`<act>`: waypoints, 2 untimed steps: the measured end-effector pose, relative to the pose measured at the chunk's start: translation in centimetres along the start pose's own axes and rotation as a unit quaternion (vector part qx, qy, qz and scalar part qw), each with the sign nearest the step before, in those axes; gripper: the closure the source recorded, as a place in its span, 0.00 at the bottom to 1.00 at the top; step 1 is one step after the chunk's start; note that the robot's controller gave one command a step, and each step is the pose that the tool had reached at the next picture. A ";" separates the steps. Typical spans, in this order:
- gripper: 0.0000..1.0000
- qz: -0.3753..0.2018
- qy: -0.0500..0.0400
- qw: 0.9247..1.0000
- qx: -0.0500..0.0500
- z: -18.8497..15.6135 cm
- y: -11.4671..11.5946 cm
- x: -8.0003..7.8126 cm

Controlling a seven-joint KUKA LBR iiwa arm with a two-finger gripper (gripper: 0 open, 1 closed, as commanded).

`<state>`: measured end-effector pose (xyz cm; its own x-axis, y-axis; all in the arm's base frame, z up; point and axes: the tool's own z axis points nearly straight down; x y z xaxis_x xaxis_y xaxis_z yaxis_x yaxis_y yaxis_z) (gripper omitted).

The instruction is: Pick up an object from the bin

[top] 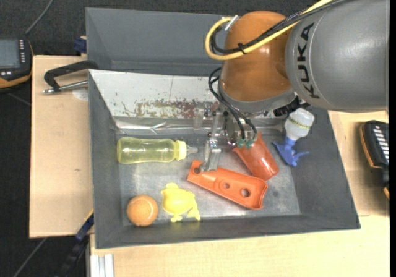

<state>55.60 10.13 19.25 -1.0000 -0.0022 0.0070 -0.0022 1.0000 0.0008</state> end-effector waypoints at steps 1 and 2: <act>0.00 0.001 -0.004 1.000 0.000 -0.5 -0.1 -0.2; 0.00 -0.012 -0.004 1.000 -0.001 5.0 -3.0 2.8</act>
Offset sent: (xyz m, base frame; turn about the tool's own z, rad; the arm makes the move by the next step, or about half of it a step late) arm -0.0439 -0.0463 -0.0788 -0.0323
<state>52.80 7.13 14.25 -0.9997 -0.0261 -0.0018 -0.0261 0.9997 0.0028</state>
